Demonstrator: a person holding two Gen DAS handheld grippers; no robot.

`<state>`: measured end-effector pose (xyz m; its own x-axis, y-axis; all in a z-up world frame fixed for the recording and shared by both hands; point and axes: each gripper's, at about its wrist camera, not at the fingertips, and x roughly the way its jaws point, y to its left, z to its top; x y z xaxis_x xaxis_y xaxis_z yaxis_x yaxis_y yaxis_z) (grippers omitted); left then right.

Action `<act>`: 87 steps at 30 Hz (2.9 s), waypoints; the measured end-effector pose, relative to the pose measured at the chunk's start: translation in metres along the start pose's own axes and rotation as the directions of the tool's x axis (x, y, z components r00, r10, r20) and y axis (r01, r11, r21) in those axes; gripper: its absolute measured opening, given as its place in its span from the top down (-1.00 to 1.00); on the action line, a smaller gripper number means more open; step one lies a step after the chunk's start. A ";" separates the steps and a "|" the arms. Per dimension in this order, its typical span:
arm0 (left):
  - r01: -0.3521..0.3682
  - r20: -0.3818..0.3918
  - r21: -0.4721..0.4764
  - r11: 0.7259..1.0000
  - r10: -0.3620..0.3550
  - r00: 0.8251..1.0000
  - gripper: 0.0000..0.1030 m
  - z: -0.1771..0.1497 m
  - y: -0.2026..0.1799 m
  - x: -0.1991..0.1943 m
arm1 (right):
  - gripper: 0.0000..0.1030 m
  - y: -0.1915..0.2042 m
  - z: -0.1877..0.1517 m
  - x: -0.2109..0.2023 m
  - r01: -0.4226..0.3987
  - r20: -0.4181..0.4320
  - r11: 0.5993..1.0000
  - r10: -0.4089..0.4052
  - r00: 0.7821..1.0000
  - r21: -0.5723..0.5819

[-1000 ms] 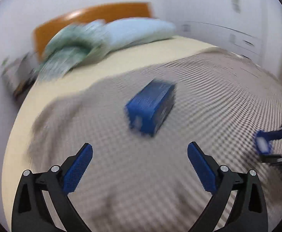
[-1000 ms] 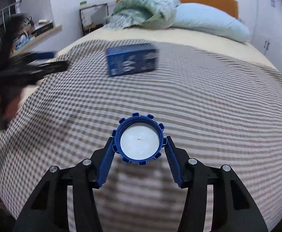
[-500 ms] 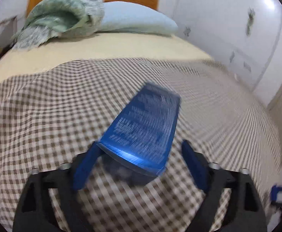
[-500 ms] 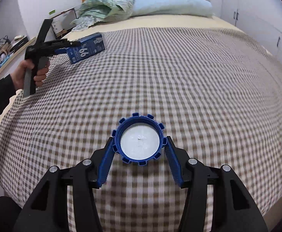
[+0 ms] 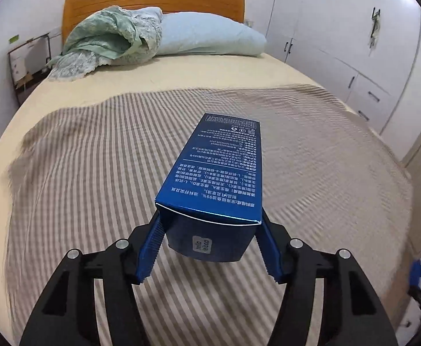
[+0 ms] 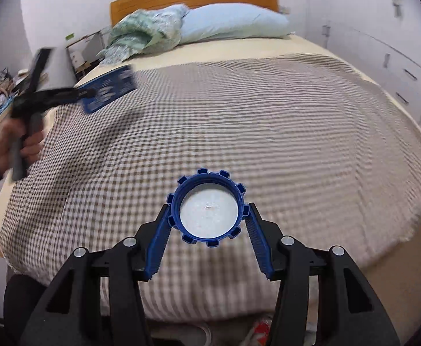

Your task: Collect trash

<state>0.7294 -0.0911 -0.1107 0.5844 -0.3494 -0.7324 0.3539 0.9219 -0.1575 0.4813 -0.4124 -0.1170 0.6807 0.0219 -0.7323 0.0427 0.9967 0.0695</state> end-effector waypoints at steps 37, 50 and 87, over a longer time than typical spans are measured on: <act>0.243 -0.692 0.006 0.970 -0.171 0.701 -0.13 -0.326 -0.337 0.026 | 0.00 -0.165 -0.342 0.075 0.253 -0.551 0.888 0.000 0.834 0.384; 0.077 -0.906 -0.040 0.996 -0.068 0.417 -0.23 -0.393 -0.401 0.198 | 0.00 -0.188 -0.354 0.060 0.265 -0.527 0.865 -0.001 0.850 0.426; 0.275 -0.806 -0.056 0.960 -0.206 0.555 -0.79 -0.348 -0.385 0.103 | -0.29 -0.160 -0.312 0.011 0.333 -0.519 0.892 -0.137 0.844 0.305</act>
<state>0.3989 -0.4235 -0.3560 -0.3372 -0.2492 -0.9078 0.4592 0.7983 -0.3897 0.2533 -0.5473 -0.3477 0.1888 -0.0772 -0.9790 0.4879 0.8725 0.0253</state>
